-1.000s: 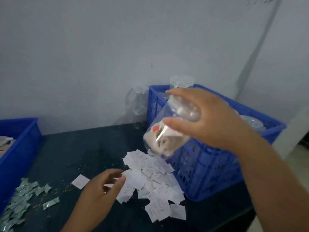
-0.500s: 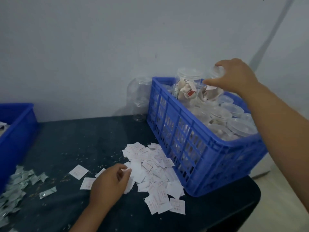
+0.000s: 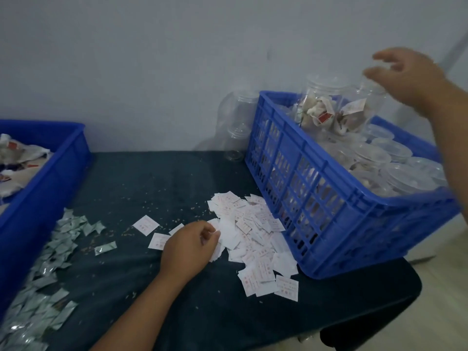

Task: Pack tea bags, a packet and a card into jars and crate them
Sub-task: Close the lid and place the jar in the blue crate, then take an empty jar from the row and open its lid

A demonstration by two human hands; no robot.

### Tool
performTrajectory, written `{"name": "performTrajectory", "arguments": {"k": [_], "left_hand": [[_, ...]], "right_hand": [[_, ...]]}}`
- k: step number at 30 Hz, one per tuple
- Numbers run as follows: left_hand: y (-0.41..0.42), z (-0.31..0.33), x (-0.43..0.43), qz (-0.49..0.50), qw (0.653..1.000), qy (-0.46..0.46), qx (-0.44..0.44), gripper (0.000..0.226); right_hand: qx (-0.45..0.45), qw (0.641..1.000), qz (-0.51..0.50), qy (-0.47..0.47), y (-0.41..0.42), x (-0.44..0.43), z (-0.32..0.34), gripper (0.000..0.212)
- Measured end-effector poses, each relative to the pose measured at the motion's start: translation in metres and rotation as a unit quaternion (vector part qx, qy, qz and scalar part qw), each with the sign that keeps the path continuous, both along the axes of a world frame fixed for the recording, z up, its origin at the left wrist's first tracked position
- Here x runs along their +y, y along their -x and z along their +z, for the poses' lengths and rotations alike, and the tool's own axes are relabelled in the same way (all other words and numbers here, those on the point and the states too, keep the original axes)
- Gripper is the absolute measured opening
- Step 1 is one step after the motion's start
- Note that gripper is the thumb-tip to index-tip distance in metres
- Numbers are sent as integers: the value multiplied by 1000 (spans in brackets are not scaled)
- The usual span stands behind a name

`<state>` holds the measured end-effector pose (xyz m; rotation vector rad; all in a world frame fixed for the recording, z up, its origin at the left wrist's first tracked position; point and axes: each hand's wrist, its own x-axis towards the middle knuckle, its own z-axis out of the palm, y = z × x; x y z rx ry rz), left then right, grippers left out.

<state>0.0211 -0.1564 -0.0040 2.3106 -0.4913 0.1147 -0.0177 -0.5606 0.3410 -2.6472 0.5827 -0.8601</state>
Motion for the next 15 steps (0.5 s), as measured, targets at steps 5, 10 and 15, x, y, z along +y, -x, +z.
{"name": "performTrajectory", "arguments": {"k": [5,10,15], "left_hand": [[1,0,0,5,1000,-5,6,15],[2,2,0,-3,1000,-7,6,13],[5,3,5,-13,1000,7,10,14]], "right_hand": [[-262,965,35,2,31,54,17,16],[-206,959,194,6,62,146,-1,23],[67,943,326,-19,60,235,-89,32]]}}
